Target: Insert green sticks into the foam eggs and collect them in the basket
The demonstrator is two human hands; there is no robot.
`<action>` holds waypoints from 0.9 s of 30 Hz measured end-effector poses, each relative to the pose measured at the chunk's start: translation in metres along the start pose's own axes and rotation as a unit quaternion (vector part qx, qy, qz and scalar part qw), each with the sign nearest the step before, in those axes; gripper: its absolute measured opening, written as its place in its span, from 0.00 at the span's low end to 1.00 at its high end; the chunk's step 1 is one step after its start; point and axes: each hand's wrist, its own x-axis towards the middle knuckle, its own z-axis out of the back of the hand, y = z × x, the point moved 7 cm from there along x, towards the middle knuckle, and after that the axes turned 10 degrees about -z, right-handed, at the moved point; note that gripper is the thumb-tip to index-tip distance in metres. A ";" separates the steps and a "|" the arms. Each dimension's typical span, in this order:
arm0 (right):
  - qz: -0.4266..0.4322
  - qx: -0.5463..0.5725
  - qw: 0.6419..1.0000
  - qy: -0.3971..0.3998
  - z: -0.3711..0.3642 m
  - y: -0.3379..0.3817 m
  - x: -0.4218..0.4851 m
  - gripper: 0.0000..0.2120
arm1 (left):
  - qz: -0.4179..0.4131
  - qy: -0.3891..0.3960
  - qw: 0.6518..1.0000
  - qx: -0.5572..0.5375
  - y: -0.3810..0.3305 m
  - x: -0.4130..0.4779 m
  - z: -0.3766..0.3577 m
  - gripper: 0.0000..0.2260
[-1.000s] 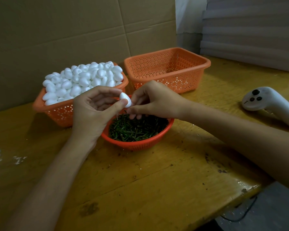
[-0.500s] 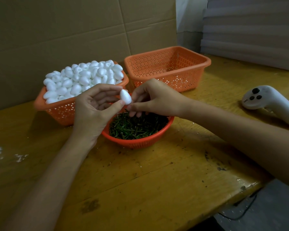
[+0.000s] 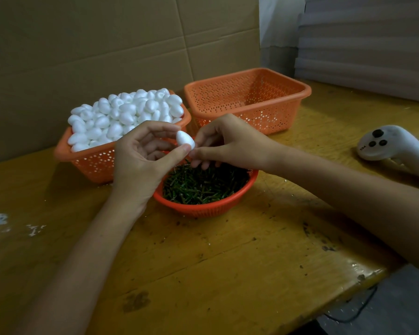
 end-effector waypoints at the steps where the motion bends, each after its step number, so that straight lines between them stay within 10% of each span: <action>1: 0.001 0.000 1.000 0.000 0.000 0.000 0.000 0.06 | 0.001 -0.001 1.000 0.000 0.000 0.000 0.000 0.14; 27: 0.005 0.014 1.000 0.010 0.000 0.000 0.001 0.05 | 0.002 0.011 1.000 -0.008 0.000 0.000 0.000 0.18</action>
